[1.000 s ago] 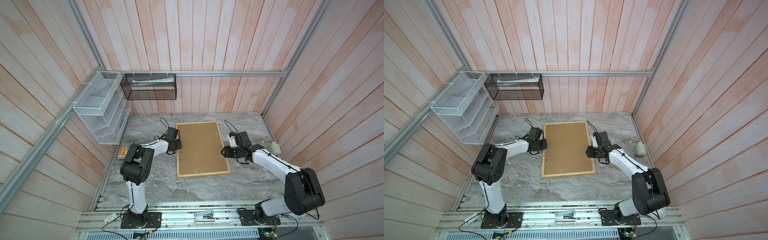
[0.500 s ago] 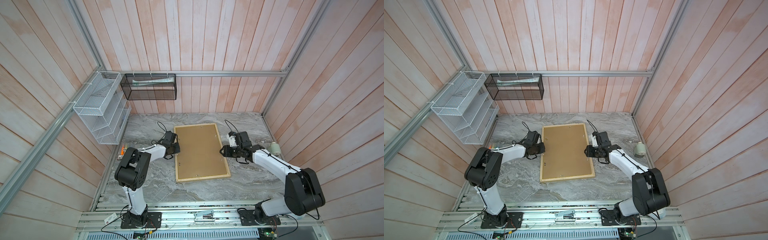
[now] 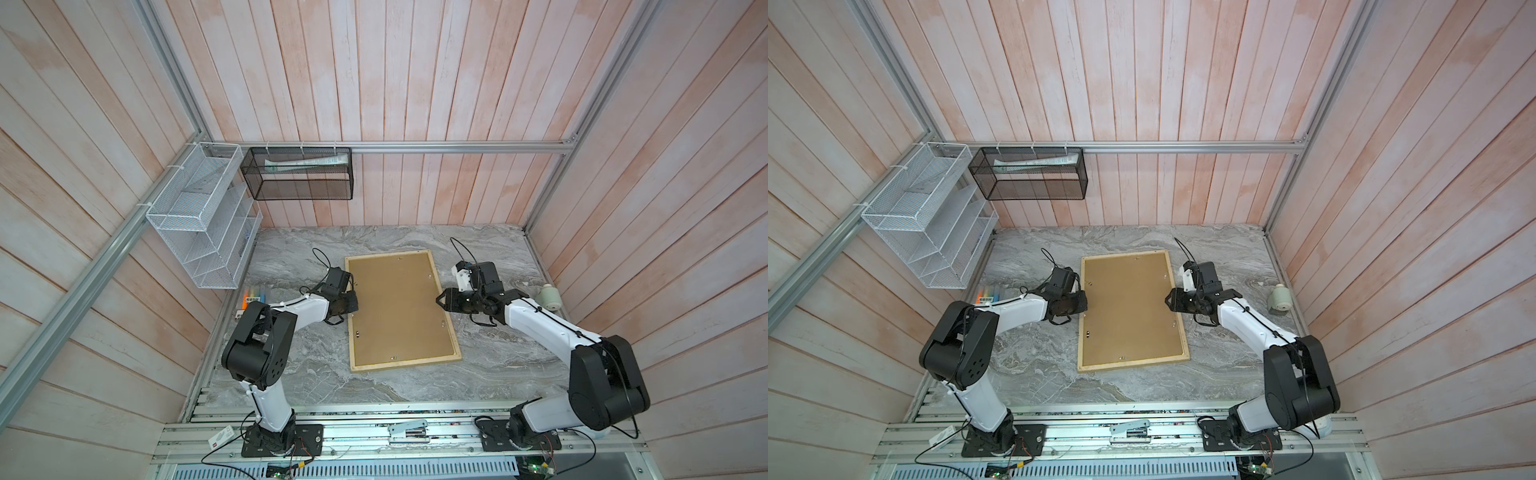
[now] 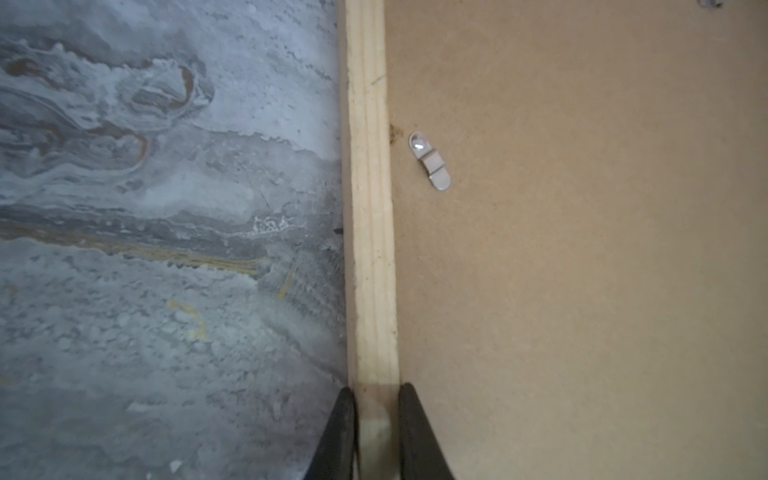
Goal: Put the photo into the frame
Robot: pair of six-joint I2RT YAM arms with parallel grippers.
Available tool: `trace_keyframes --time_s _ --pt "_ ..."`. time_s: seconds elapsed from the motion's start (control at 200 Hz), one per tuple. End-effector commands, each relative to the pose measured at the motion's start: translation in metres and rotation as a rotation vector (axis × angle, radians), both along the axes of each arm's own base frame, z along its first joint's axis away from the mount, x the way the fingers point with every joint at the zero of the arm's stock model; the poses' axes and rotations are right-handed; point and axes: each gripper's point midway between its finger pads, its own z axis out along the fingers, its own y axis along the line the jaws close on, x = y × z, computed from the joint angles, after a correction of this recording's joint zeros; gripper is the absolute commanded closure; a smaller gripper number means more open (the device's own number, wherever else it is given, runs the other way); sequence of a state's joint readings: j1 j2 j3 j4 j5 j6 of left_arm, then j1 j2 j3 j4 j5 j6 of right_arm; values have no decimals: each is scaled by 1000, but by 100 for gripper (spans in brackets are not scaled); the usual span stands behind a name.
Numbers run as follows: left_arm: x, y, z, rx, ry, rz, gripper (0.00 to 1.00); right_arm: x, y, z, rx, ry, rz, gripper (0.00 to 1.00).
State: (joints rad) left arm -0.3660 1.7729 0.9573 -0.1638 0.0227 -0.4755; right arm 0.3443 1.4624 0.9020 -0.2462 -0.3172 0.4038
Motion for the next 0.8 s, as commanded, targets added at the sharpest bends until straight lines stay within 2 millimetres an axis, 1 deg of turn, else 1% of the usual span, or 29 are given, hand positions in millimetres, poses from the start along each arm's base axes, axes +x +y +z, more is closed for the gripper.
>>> trace_keyframes --time_s 0.0,0.115,0.175,0.295,0.385,0.445,0.49,0.51,0.515,0.645,0.65,0.67,0.795 --pt "-25 -4 -7 -13 66 -30 85 7 13 8 53 -15 18 54" --pt "-34 -5 -6 -23 70 -21 85 7 23 8 84 -13 37 54" --pt "-38 -5 -6 -25 75 -13 85 7 32 9 116 -16 55 54" --pt "-44 -4 -5 -47 75 8 85 12 62 16 240 -35 107 54" --pt "-46 -5 -2 -65 67 11 85 21 84 15 276 -33 119 56" --pt "-47 -4 -2 -61 70 16 85 30 98 8 264 -25 116 61" --pt "-49 -4 -2 -62 71 15 85 33 112 5 272 -23 139 63" --pt "-49 -4 -1 -63 69 14 85 35 117 0 271 -13 144 64" --pt "-49 -4 -2 -62 71 14 85 35 119 2 275 -17 147 64" --pt "-52 -3 -3 -63 75 13 85 42 157 -11 318 18 212 68" --pt "-52 -3 -3 -62 74 13 85 41 158 -15 315 26 213 68" --pt "-52 -3 -3 -63 75 14 85 42 162 -18 320 32 219 68" --pt "-55 -1 -5 -55 83 13 85 48 192 -27 345 54 262 69"
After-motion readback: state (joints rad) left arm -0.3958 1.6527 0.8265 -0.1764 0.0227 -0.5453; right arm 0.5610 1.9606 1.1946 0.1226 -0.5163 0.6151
